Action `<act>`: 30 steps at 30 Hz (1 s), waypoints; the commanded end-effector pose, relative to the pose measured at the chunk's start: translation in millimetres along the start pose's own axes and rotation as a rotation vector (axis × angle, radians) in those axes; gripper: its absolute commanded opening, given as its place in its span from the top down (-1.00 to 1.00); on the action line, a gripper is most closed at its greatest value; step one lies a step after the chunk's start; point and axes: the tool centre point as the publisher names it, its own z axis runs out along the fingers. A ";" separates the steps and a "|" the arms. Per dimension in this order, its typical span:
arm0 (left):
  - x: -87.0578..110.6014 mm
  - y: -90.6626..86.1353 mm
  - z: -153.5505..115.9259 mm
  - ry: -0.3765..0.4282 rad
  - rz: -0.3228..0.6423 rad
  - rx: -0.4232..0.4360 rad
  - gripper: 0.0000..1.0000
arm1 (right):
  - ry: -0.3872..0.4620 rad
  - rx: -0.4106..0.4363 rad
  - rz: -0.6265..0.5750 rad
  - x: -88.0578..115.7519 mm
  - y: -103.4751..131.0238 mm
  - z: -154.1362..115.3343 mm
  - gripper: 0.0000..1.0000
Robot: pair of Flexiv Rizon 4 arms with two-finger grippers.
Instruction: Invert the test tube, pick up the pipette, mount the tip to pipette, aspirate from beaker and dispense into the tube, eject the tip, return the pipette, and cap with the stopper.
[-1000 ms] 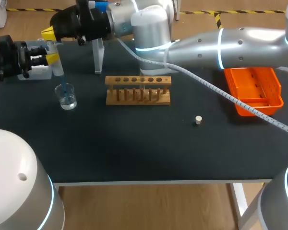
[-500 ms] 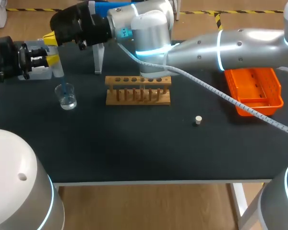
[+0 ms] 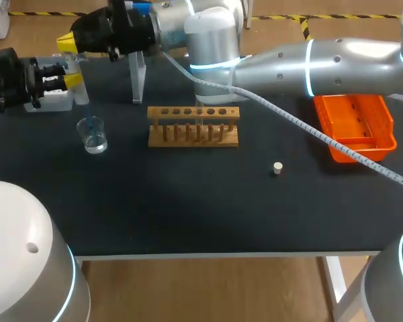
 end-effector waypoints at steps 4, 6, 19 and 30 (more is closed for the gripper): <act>-0.8 -0.2 -0.4 0.002 -0.001 -0.001 1.00 | -0.003 0.024 -0.053 11.1 26.7 -16.1 -0.65; -0.8 -0.2 -0.4 0.002 -0.001 -0.001 1.00 | 0.011 0.026 -0.066 15.4 32.7 -23.4 -1.00; -0.8 -0.2 -0.4 0.002 -0.001 -0.001 1.00 | -0.013 0.120 -0.159 38.6 57.7 -147.3 -1.00; -0.8 -0.2 -0.4 0.002 -0.001 -0.001 1.00 | -0.103 0.191 -0.129 67.0 41.1 -253.3 -1.00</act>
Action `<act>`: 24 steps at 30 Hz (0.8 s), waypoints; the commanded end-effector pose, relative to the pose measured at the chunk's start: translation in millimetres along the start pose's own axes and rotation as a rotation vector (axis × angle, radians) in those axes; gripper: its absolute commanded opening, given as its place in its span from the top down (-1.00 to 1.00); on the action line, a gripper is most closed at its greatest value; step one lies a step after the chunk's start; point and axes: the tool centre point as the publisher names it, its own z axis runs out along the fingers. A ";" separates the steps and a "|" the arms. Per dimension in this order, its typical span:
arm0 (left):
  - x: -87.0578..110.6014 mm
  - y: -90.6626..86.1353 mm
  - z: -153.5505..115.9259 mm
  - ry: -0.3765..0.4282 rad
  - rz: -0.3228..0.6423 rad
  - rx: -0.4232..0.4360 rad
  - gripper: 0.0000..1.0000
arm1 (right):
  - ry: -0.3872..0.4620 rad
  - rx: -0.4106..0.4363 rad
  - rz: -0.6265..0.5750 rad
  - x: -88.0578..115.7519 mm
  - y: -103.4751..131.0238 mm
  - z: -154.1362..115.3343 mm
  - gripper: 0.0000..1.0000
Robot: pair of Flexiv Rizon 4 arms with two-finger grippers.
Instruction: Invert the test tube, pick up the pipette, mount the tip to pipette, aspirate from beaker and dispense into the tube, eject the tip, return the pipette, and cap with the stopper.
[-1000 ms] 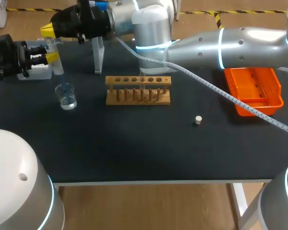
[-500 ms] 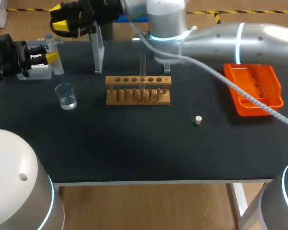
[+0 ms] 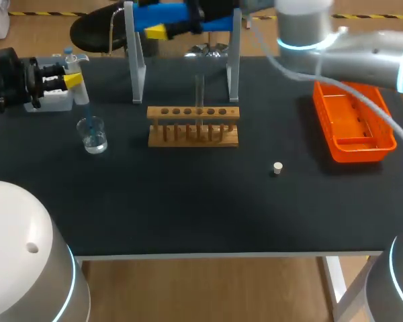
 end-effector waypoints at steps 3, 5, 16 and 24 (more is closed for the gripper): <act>-0.8 -0.2 -0.3 0.002 -0.001 -0.001 1.00 | -0.051 0.030 0.021 28.3 -23.0 -91.3 -1.00; -0.8 -0.2 -0.3 0.002 -0.001 -0.001 1.00 | -0.058 0.031 0.030 30.6 -33.0 -103.2 -1.00; -0.8 -0.2 -0.3 0.002 -0.001 -0.001 1.00 | -0.125 0.055 0.067 36.5 -93.2 -135.1 -1.00; -0.8 -0.2 -0.3 0.002 -0.001 -0.001 1.00 | -0.126 0.048 0.083 36.9 -129.3 -128.8 -1.00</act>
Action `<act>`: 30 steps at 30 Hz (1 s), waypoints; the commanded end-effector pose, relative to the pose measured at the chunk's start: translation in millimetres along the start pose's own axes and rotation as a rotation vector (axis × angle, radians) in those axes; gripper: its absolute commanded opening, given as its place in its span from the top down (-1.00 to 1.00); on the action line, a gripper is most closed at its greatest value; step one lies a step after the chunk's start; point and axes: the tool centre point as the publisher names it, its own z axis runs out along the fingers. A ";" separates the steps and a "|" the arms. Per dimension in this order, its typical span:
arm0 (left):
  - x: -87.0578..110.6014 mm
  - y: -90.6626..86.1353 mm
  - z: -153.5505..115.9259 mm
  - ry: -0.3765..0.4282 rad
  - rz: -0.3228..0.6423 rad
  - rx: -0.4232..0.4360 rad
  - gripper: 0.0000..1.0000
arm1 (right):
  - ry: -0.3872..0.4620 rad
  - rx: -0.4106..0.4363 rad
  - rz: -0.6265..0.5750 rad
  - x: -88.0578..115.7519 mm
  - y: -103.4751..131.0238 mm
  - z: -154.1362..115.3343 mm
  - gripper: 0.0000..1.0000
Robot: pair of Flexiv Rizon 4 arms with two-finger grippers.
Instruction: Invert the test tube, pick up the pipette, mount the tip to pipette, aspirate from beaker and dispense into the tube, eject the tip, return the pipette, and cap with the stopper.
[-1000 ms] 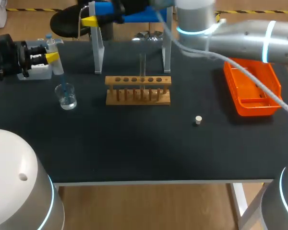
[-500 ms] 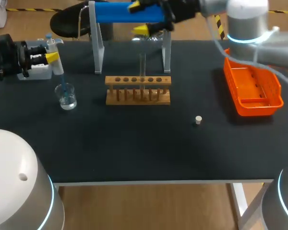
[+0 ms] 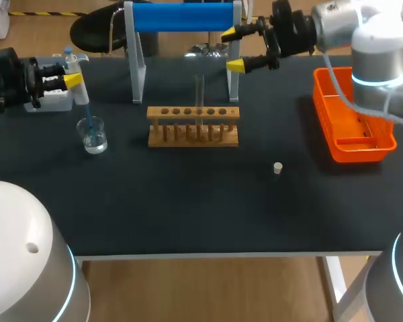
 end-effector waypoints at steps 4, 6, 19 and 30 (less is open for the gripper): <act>-0.9 -0.1 -0.4 0.002 -0.001 -0.001 1.00 | 0.006 0.001 0.008 -2.1 -30.1 14.5 -1.00; -0.9 -0.1 -0.4 0.002 -0.001 -0.001 1.00 | 0.002 0.012 0.017 -1.8 -40.9 19.1 -1.00; -0.9 -0.1 -0.4 0.002 -0.001 -0.001 1.00 | -0.021 0.059 0.065 -4.9 -86.9 43.5 -1.00; -0.9 -0.1 -0.4 0.002 -0.001 -0.001 1.00 | -0.017 0.120 0.052 -7.3 -102.5 61.5 -1.00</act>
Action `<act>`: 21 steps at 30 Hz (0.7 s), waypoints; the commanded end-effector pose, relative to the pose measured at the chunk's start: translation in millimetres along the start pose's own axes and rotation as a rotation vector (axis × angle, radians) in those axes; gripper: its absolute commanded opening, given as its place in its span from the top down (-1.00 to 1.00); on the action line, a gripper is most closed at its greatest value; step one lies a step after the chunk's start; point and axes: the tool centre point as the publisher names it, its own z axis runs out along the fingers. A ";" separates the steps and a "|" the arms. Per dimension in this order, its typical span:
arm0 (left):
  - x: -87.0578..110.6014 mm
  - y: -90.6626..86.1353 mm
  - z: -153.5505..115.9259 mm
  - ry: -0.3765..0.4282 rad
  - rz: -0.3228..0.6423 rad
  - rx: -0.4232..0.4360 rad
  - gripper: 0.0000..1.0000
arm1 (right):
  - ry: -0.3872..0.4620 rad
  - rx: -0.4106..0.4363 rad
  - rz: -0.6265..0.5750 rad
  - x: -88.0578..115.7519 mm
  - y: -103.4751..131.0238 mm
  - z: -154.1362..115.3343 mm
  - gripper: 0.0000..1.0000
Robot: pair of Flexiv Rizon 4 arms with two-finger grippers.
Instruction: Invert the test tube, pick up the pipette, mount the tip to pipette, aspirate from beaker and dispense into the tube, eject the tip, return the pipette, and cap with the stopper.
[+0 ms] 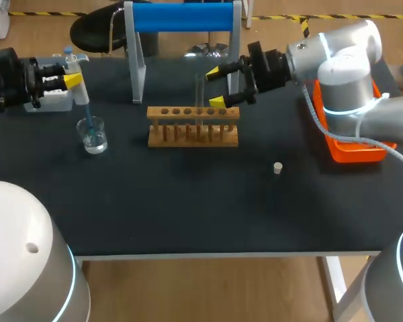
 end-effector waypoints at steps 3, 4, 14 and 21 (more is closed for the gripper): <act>-0.9 -0.1 -0.4 0.002 0.000 -0.001 1.00 | 0.011 0.027 -0.009 -5.2 -2.2 13.3 -1.00; -0.9 -0.1 -0.4 0.002 0.000 -0.001 1.00 | 0.015 0.040 -0.013 -5.7 -2.5 15.6 -1.00; -0.9 -0.1 -0.4 0.002 0.000 -0.001 1.00 | 0.011 0.099 -0.040 -16.0 -1.3 32.8 -1.00; -0.9 -0.1 -0.4 0.002 0.000 -0.001 1.00 | -0.005 0.140 -0.052 -23.8 0.9 41.3 -1.00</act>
